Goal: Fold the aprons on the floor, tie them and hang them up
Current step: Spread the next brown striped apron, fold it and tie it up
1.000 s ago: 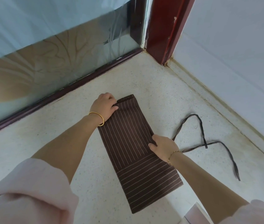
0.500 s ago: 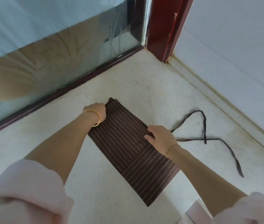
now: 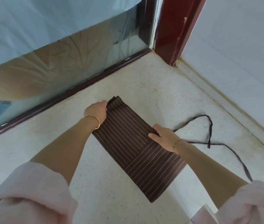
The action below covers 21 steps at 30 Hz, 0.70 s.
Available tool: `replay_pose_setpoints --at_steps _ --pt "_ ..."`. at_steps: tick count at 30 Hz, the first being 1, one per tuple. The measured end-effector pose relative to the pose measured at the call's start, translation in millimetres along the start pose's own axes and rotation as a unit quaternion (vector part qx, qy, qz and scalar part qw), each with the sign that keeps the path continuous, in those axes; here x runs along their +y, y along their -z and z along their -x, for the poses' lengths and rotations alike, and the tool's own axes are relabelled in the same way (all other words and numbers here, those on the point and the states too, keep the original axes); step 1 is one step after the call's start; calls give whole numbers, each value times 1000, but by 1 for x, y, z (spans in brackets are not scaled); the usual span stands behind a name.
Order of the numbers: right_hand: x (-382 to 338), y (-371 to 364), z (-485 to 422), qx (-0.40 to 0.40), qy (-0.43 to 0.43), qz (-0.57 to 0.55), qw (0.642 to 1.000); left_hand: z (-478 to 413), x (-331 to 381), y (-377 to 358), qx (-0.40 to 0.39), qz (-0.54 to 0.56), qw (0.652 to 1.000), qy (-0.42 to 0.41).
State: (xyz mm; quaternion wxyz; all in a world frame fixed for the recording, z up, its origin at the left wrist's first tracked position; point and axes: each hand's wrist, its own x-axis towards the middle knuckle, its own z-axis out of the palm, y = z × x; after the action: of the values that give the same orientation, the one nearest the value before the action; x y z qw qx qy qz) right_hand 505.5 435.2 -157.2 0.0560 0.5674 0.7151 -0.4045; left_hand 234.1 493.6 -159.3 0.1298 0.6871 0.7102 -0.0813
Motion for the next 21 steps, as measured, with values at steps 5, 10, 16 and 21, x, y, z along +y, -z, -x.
replay_pose_setpoints --at_steps 5,10,16,21 --pt "4 -4 -2 0 -18 -2 1000 3 4 -8 20 -2 998 61" --pt "1 -1 4 35 -21 -52 998 20 22 -7 142 -102 985 -8" --pt "18 4 53 210 -31 -196 957 60 70 -35 -35 -20 999 3" --pt "48 -14 75 184 -96 -173 963 62 78 -47 -44 -29 998 27"
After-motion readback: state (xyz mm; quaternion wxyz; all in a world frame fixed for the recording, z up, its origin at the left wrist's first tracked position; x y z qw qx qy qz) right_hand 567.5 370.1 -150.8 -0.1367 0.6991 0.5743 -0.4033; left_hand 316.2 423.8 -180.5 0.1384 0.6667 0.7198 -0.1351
